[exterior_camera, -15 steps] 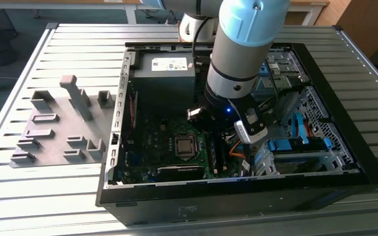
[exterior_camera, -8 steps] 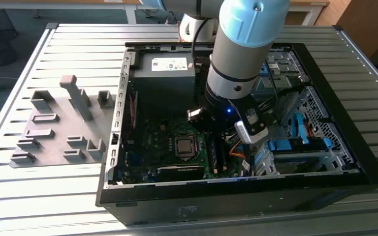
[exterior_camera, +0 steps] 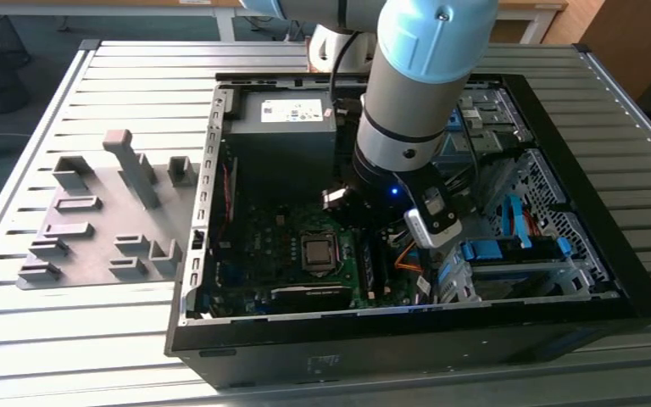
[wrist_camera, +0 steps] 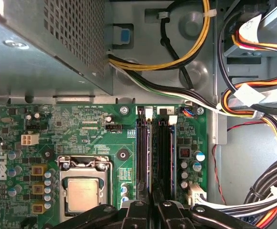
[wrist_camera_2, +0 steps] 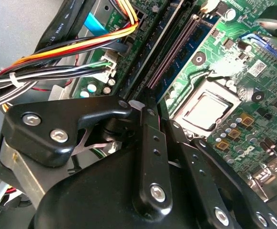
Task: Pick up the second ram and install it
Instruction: 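Insert the second ram into the second slot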
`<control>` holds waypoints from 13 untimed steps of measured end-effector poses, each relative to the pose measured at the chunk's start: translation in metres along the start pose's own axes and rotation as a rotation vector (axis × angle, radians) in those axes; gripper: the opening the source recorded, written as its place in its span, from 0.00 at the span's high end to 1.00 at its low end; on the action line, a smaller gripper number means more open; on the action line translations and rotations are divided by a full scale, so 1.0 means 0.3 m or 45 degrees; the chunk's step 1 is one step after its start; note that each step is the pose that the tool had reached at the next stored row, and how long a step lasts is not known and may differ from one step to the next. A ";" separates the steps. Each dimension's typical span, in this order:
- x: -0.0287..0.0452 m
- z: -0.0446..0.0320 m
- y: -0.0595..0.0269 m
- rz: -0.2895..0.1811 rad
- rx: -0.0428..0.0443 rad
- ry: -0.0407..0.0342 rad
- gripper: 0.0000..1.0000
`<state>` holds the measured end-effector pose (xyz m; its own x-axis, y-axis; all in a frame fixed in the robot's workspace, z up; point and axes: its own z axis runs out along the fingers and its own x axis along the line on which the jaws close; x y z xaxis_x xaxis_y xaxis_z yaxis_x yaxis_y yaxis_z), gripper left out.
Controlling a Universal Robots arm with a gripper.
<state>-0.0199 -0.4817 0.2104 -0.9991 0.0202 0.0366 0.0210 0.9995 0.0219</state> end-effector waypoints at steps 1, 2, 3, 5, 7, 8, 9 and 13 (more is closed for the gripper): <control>0.000 0.000 0.000 0.000 0.000 0.0001 0.86; 0.000 -0.001 0.000 0.000 0.000 0.0002 0.86; 0.000 -0.001 0.000 0.000 0.000 0.0001 0.86; 0.000 -0.001 0.001 -0.002 0.000 0.0002 0.86; 0.000 -0.001 0.001 -0.003 0.000 0.0002 0.86; 0.000 -0.001 0.002 -0.004 0.000 0.0003 0.86; 0.000 -0.001 0.002 -0.004 0.000 0.0003 0.86; 0.000 0.000 0.003 -0.004 -0.002 0.0003 0.86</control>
<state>-0.0200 -0.4809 0.2105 -0.9992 0.0169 0.0367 0.0177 0.9996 0.0233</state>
